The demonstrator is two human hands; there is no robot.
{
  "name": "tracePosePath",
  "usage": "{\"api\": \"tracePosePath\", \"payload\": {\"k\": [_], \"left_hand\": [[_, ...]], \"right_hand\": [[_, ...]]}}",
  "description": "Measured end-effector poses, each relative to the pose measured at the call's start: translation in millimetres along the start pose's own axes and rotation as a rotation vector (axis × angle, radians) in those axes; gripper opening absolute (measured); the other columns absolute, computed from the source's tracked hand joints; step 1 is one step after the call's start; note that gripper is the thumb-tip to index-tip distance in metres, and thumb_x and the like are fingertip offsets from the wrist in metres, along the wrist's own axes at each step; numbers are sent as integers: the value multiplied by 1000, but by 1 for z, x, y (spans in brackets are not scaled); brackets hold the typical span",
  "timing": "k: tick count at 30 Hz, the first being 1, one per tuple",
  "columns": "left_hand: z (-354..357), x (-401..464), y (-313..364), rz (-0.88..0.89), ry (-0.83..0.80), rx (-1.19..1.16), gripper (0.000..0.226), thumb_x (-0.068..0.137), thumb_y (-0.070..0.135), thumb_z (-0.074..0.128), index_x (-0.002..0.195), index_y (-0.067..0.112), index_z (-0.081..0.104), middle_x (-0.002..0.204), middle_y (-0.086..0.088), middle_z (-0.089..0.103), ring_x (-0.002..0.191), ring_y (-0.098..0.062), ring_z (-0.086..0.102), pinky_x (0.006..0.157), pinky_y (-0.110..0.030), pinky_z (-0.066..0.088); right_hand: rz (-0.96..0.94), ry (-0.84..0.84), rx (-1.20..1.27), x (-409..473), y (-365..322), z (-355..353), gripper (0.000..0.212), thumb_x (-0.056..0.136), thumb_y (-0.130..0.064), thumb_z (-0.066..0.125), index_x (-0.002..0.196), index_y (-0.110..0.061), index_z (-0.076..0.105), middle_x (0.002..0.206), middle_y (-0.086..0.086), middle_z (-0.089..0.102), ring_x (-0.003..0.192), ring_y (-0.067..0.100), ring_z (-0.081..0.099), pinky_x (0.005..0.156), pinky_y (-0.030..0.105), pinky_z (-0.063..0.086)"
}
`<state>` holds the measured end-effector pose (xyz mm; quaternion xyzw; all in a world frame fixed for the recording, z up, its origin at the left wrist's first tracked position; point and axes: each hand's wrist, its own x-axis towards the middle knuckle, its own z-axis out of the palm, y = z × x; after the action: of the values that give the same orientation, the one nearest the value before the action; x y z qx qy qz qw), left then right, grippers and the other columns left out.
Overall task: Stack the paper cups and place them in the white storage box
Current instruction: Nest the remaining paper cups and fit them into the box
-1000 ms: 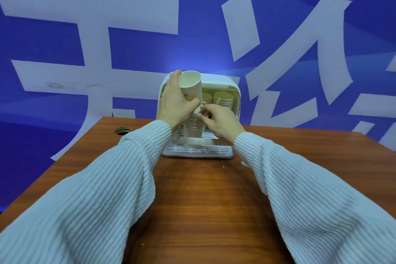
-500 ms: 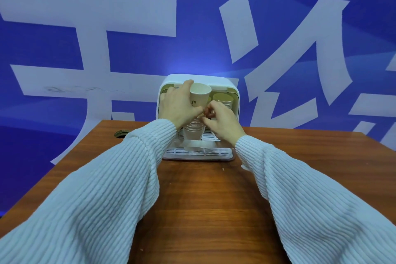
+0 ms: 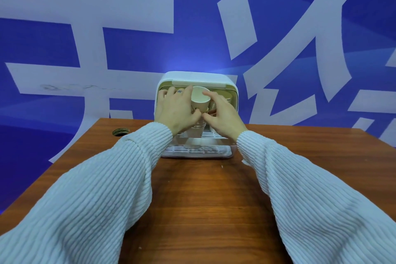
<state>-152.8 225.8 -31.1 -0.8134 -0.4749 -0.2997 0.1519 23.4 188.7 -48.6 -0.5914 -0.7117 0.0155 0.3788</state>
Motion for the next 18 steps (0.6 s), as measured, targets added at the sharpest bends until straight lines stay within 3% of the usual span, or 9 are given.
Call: {"api": "tracePosePath", "payload": {"k": [2,4,9,13,18], "left_hand": [[1,-1,-3,19,-9,57,54,90,53,45,127,18,64,113,-2,69,113,-26,55,99,-44,35],[4,-4,-6,36,-13,109,51,92,53,43,117,18,70,114,-3,68,112,-26,55,97,-44,35],[11,-10,-9,113,-25,228,55,94,51,33,108,18,75,124,-7,61,114,-28,50,99,-47,34],[15,-12,-11,148,-38,278,54,97,44,26,117,19,69,129,-4,61,121,-30,48,110,-54,26],[24,-26,-12,100,-64,267,52,97,35,39,146,18,47,145,-4,55,132,-33,43,115,-59,14]], "right_hand": [[-12,2,-10,3,0,2,40,95,-42,65,133,-34,58,130,-15,50,97,6,65,93,43,57],[-9,-3,3,5,-1,1,33,96,-47,62,123,-29,65,127,-14,54,103,6,64,96,43,56],[-24,-100,-179,7,-3,3,39,102,-46,52,133,-27,66,158,-8,46,137,13,51,113,39,42],[-50,-114,-258,1,-3,9,44,107,-37,45,148,-25,55,165,-5,37,148,16,40,115,41,40],[-68,-104,-236,-5,2,18,44,108,-27,44,151,-25,50,167,-4,34,150,16,37,114,41,40]]}}
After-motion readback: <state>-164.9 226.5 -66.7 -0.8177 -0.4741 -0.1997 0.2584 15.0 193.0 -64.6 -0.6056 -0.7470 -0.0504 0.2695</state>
